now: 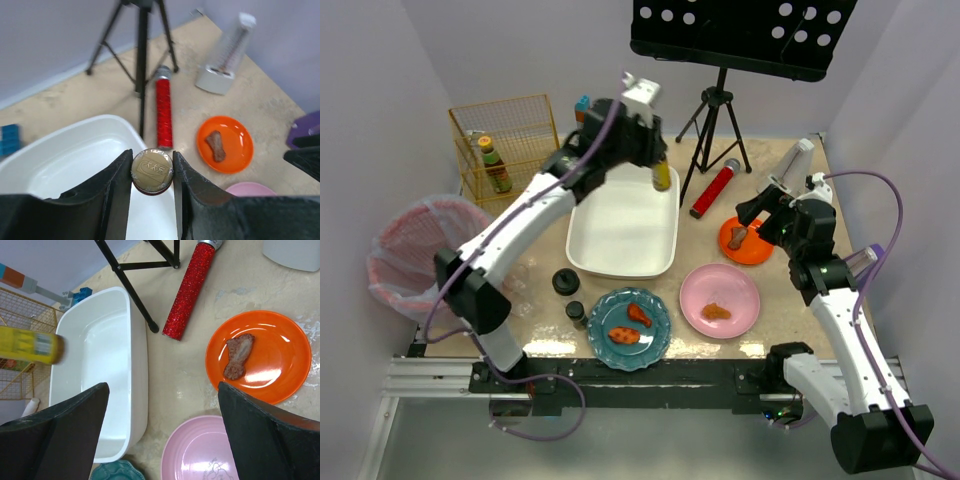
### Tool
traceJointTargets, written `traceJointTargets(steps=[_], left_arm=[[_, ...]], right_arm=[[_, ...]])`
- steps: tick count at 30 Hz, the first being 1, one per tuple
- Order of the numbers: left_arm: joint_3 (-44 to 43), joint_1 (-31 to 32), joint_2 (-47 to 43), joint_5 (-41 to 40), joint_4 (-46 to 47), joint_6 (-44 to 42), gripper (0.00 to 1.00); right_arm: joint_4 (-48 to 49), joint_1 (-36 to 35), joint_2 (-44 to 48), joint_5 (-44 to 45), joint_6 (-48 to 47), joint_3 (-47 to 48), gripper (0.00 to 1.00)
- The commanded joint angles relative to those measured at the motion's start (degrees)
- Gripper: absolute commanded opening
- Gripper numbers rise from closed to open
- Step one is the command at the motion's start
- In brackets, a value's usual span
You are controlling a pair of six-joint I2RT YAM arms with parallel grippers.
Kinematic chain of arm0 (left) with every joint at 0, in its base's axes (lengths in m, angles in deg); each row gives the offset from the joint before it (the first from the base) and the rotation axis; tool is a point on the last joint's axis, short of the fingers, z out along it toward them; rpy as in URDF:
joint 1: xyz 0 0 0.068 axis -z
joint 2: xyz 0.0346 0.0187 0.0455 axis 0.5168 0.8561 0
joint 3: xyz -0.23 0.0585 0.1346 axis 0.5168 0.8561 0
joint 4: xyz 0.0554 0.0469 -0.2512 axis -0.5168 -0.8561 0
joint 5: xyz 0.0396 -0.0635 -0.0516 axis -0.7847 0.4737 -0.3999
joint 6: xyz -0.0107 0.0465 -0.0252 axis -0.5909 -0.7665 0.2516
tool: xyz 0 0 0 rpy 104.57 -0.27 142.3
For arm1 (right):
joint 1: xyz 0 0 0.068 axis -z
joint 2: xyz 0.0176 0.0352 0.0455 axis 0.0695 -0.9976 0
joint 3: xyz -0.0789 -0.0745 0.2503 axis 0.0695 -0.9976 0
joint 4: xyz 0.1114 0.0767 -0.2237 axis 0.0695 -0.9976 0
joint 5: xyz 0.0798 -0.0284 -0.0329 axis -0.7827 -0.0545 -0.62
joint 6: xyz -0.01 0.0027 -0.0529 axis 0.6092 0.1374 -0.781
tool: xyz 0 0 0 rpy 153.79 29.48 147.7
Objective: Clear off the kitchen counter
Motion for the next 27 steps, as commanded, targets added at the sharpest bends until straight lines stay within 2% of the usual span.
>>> traceJointTargets(steps=[1,8,14,21,27], left_arm=[[0.2,-9.1,-10.8,-3.8,-1.8,-0.8,0.0],[1.7,-26.2,-16.5,-1.8,-4.2,-2.3,0.0],[-0.2,-38.1,-15.3,2.4,-2.9,-0.9,0.0],[-4.7,-39.9,-10.1,-1.3,-0.8,-2.0,0.0],[-6.3,-42.8,-6.3,-1.3,0.3,-1.9,0.0]], right_arm=[[1.2,0.3,1.8,-1.0,-0.5,0.7,0.95],[1.3,0.3,1.8,-1.9,-0.6,0.8,0.95],[1.4,0.3,2.4,-2.1,-1.0,0.3,0.95],[0.6,0.3,2.7,-1.1,-2.2,0.3,0.95],[1.4,0.3,2.9,-1.7,-2.1,-0.7,0.95]])
